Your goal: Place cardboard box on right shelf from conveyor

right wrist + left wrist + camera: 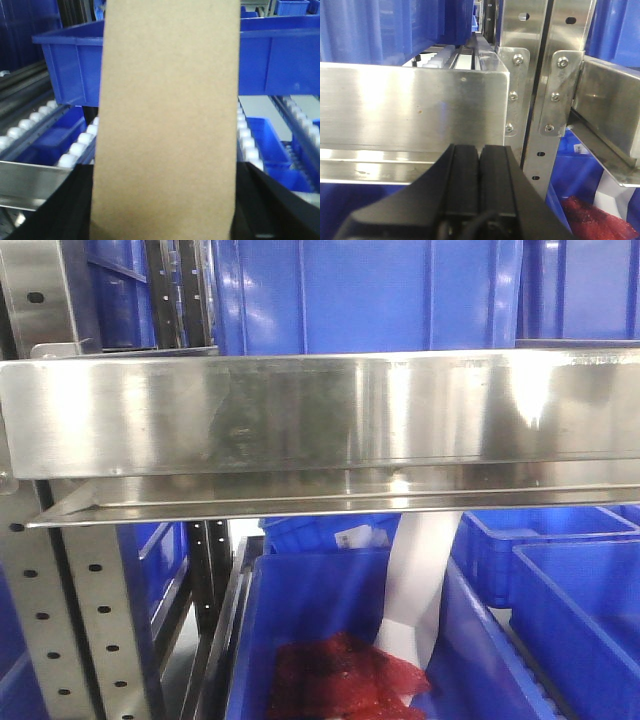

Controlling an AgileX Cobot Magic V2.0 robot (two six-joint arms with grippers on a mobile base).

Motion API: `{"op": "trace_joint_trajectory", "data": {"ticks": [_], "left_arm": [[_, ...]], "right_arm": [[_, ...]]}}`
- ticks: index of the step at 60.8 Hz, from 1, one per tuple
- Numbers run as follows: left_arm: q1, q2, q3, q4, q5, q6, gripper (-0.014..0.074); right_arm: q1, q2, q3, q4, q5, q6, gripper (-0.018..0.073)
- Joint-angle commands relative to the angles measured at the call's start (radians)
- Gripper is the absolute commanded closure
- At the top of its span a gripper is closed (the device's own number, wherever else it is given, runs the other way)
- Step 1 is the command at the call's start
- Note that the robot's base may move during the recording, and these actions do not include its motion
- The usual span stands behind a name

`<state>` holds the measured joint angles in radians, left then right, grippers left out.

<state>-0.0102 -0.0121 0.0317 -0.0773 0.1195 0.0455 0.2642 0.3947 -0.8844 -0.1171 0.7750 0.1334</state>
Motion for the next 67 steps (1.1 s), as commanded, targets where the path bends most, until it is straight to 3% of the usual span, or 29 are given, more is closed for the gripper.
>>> {"op": "trace_joint_trajectory", "data": {"ticks": [1,15,30,40,49,67], "left_arm": [[0.001,-0.015,0.008,-0.006,-0.086,0.000,0.0713],[0.001,-0.015,0.008,-0.006,-0.086,0.000,0.0713],[0.001,-0.015,0.008,-0.006,-0.086,0.000,0.0713],[0.001,-0.015,0.008,-0.006,-0.086,0.000,0.0713],[0.001,-0.015,0.008,-0.006,-0.086,0.000,0.0713],[0.001,-0.015,0.008,-0.006,-0.086,0.000,0.0713]], "right_arm": [[-0.005,0.132,-0.087,-0.005,-0.165,-0.113,0.0344],[0.001,0.454,-0.280,-0.005,-0.206,-0.530,0.0344],[0.141,0.703,-0.359,-0.007,-0.219,-0.983,0.0344],[0.161,0.811,-0.359,-0.007,-0.239,-1.206,0.0344],[0.158,0.894,-0.358,-0.020,-0.311,-1.305,0.0344],[0.119,1.005,-0.358,-0.020,-0.472,-1.314,0.0344]]}}
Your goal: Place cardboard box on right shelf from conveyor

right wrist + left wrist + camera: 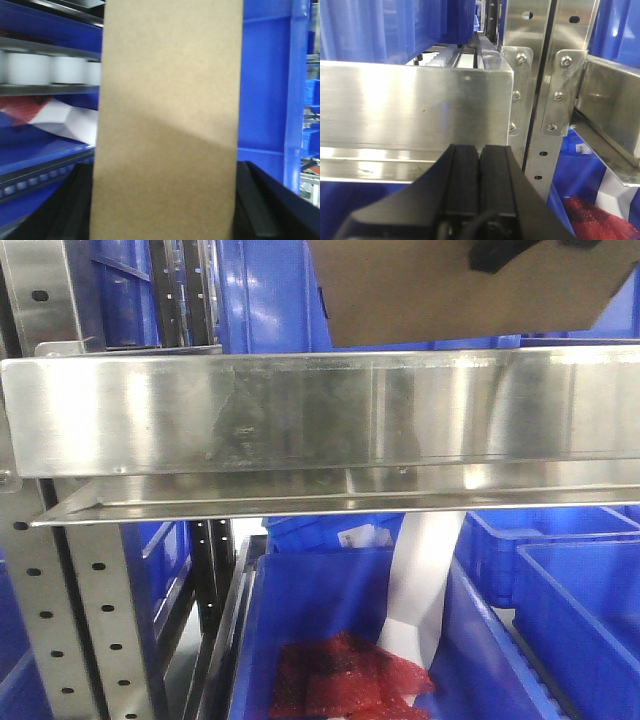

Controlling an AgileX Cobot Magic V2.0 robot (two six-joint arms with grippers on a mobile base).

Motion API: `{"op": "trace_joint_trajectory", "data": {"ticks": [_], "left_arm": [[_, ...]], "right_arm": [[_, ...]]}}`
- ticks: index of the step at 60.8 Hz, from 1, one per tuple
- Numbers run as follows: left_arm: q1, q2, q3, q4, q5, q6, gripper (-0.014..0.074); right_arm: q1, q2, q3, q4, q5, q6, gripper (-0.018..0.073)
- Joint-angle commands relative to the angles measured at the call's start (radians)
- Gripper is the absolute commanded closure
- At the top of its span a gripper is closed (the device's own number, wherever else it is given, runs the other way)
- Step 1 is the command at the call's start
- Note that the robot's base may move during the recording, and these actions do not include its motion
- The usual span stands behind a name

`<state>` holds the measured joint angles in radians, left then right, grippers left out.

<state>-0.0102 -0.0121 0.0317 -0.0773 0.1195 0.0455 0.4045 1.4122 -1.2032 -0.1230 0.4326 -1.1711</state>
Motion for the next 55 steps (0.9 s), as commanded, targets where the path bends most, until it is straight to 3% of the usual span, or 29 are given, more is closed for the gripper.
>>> {"op": "trace_joint_trajectory", "data": {"ticks": [1,55], "left_arm": [[0.001,-0.015,0.008,-0.006,-0.086,0.000,0.0713],[0.001,-0.015,0.008,-0.006,-0.086,0.000,0.0713]], "right_arm": [[-0.023,-0.007,-0.040,-0.014,-0.133,-0.009,0.0344],[-0.033,0.046,0.015,0.078,-0.220,-0.009,0.0344]]}}
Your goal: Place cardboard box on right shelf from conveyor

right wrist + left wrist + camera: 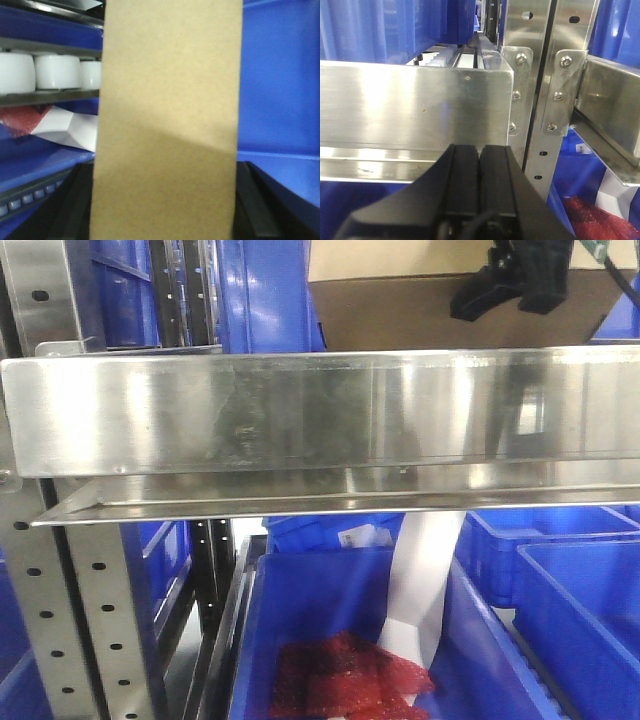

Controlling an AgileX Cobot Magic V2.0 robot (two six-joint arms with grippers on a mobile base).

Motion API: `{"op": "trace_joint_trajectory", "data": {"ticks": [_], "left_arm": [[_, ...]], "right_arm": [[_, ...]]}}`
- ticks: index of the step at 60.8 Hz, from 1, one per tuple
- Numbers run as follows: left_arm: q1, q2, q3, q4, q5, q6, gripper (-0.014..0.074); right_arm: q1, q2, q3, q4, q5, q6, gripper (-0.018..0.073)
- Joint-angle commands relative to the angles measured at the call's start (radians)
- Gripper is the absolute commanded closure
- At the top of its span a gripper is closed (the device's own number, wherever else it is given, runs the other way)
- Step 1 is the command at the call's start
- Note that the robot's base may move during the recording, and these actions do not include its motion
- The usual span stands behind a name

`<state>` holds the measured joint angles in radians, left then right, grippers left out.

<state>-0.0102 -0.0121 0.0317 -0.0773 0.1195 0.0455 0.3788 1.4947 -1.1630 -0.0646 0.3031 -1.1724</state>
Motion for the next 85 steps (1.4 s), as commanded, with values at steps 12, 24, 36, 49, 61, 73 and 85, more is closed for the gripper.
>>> {"op": "trace_joint_trajectory", "data": {"ticks": [12,24,36,49,61,73,85], "left_arm": [[0.001,-0.015,0.008,-0.006,-0.086,0.000,0.0712],[0.001,-0.015,0.008,-0.006,-0.086,0.000,0.0713],[0.001,-0.015,0.008,-0.006,-0.086,0.000,0.0713],[0.001,-0.015,0.008,-0.006,-0.086,0.000,0.0713],[0.001,-0.015,0.008,-0.006,-0.086,0.000,0.0713],[0.001,-0.015,0.008,-0.006,-0.086,0.000,0.0712],[0.001,-0.015,0.008,-0.006,-0.086,0.000,0.0713]], "right_arm": [[-0.007,-0.036,-0.025,0.042,-0.091,0.007,0.0294],[-0.007,-0.038,-0.025,0.043,-0.086,0.102,-0.0086],[-0.005,-0.043,-0.025,0.046,-0.053,0.142,-0.0061],[0.007,-0.087,-0.025,0.107,-0.017,0.212,-0.0061],[0.008,-0.153,-0.025,0.125,0.018,0.443,-0.0061],[0.008,-0.246,-0.013,0.121,0.040,0.793,-0.0004],[0.008,-0.433,0.158,0.101,-0.071,1.102,0.0284]]}}
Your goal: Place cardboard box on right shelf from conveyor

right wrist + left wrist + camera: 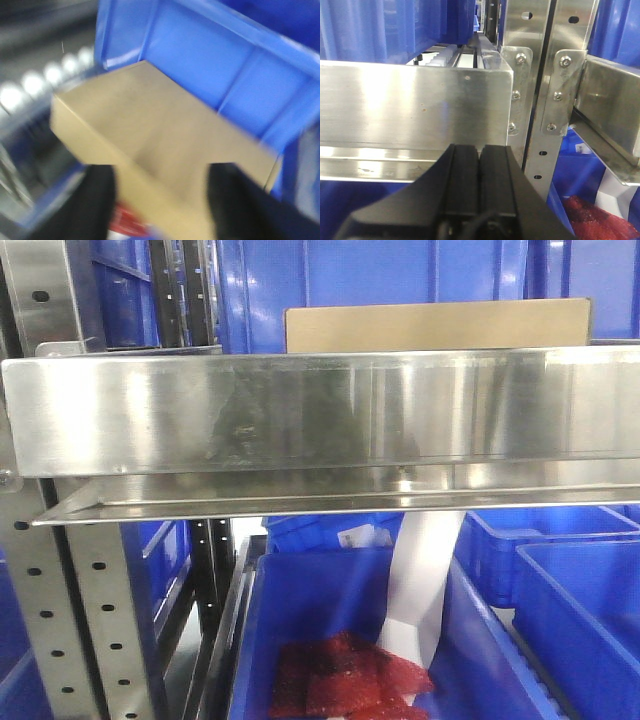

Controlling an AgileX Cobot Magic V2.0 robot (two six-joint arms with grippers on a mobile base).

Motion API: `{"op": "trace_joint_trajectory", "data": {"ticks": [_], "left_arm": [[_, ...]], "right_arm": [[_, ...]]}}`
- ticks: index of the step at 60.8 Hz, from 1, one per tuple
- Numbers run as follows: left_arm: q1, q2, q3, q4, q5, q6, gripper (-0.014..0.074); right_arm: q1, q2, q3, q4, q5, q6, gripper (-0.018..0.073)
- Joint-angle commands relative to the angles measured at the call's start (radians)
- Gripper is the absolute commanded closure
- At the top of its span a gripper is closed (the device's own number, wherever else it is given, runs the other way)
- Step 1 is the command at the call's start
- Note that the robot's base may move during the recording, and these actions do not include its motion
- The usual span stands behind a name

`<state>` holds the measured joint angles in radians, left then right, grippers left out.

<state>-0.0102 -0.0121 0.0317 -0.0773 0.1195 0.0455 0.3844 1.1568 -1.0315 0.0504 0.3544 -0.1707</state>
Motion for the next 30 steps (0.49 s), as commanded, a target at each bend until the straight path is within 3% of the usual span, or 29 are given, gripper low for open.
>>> {"op": "trace_joint_trajectory", "data": {"ticks": [1,10,18,30], "left_arm": [[0.001,-0.015,0.008,-0.006,-0.086,0.000,0.0712],[0.001,-0.015,0.008,-0.006,-0.086,0.000,0.0713],[0.001,-0.015,0.008,-0.006,-0.086,0.000,0.0713],[0.001,-0.015,0.008,-0.006,-0.086,0.000,0.0713]], "right_arm": [[0.002,-0.109,0.047,-0.017,-0.135,0.114,0.0317],[0.002,-0.254,0.184,-0.024,-0.182,0.171,0.0512],[0.002,-0.355,0.277,-0.024,-0.206,0.232,0.0508],[0.002,-0.423,0.317,-0.024,-0.220,0.235,0.0509]]}}
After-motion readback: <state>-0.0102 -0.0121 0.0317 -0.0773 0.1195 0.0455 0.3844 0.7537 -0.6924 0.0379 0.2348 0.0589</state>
